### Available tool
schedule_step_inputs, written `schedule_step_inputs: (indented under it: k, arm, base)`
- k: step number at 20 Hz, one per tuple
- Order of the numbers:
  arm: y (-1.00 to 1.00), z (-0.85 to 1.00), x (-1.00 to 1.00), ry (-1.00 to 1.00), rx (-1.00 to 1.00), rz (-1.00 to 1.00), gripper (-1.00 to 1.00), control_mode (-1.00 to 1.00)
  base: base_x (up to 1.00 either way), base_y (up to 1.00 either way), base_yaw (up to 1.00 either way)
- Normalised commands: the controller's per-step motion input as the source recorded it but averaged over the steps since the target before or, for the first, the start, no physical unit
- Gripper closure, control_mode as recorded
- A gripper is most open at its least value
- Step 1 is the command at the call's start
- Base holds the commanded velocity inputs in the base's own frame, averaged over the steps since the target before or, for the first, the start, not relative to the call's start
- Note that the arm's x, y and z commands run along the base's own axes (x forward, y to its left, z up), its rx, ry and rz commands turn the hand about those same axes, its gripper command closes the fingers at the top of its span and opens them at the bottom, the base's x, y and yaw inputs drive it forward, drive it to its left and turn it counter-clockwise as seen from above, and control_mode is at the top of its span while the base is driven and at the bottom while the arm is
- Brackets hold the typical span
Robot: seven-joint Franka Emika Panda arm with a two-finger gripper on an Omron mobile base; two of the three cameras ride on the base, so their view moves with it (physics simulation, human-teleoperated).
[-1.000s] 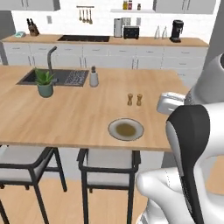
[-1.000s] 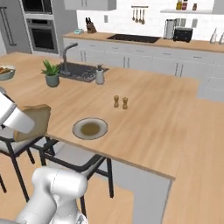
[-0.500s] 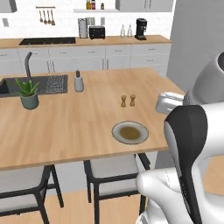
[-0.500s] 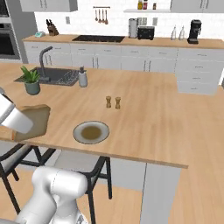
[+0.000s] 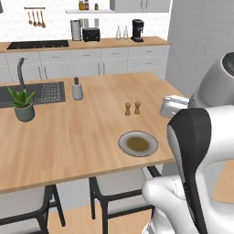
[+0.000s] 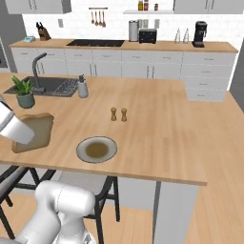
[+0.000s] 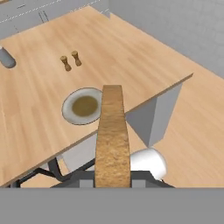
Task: Start the toaster. Once the lever pops up, take the bread to the plate on the dining counter.
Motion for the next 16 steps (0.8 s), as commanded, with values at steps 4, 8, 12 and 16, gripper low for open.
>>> schedule_step_inputs:
  k: [4, 8, 12, 16]
  arm:
    - [-0.06, -0.27, 0.71, 0.0, 0.13, 0.0, 1.0, -1.0]
    - [-0.26, -0.58, 0.84, 0.0, 0.14, 0.09, 1.0, -1.0]
    - [-0.28, -0.7, 0.72, 0.0, 0.13, 0.18, 1.0, -1.0]
    - [-0.29, -0.63, 0.61, -0.01, 0.17, 0.25, 1.0, -1.0]
  base:
    - [0.0, 0.0, 0.0]
    - [0.0, 0.0, 0.0]
    - [0.0, 0.0, 0.0]
    - [0.0, 0.0, 0.0]
